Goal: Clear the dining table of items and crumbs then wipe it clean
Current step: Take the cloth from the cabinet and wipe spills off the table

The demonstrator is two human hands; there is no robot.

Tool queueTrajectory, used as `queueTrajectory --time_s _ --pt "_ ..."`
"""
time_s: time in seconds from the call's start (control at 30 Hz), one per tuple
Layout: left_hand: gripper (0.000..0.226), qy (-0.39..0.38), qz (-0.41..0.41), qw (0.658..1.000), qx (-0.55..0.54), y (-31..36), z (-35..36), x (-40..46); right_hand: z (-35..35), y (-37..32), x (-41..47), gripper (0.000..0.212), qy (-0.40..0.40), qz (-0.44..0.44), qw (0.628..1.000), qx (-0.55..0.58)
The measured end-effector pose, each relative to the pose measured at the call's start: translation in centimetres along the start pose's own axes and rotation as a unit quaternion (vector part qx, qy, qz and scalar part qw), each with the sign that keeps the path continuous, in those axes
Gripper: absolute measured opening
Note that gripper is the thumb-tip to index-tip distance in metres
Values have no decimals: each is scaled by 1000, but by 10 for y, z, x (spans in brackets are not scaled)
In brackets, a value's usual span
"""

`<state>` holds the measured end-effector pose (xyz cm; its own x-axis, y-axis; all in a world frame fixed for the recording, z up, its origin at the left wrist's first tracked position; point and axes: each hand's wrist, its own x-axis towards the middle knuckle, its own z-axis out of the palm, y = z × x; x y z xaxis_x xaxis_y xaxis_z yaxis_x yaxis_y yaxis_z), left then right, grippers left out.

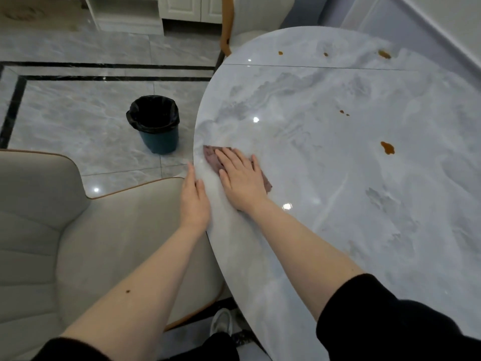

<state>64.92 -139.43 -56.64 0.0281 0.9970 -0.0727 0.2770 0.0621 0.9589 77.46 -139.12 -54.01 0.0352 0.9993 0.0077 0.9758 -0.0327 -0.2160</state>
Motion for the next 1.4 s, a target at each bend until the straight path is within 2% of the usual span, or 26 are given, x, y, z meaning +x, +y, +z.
queueTrajectory --time_s 0.2,0.43,0.5,0.67,0.77,0.83,0.93,1.0,1.03,1.1,1.17,1.2,1.27,1.4 --pt "43 -82 -3 995 -53 0 -26 -22 3 -26 -69 47 4 3 1000 17" --pt "46 -107 -4 993 -51 3 -35 -63 13 -43 -149 53 12 8 997 69" --pt "47 -121 -5 992 -26 5 -36 -73 12 -42 -169 50 13 14 995 97" --pt "35 -126 -34 991 39 14 -37 -90 2 -28 -205 45 18 40 991 123" --pt "30 -136 -62 986 78 18 -37 -97 -5 -16 -223 40 19 72 993 93" --pt "32 -145 -78 981 104 19 -36 -102 -7 -7 -236 41 47 107 991 62" --pt "30 -138 -97 976 138 24 -34 -108 -13 -1 -243 50 74 168 983 22" --pt "24 -121 -112 974 155 32 -30 -113 -20 -4 -239 42 74 214 971 81" --pt "24 -117 -118 973 163 38 -27 -115 -27 -11 -234 39 107 235 951 172" --pt "30 -116 -132 969 172 49 -22 -122 -42 -28 -223 31 170 294 857 387" --pt "36 -118 -131 971 162 63 -19 -130 -56 -39 -215 21 166 366 759 512" --pt "36 -122 -121 973 151 71 -20 -133 -61 -42 -212 18 147 387 724 552" --pt "35 -137 -99 980 109 86 -21 -135 -73 -47 -206 21 100 395 681 608" --pt "37 -138 -98 985 10 108 -42 -125 -93 -65 -195 24 33 344 634 692"
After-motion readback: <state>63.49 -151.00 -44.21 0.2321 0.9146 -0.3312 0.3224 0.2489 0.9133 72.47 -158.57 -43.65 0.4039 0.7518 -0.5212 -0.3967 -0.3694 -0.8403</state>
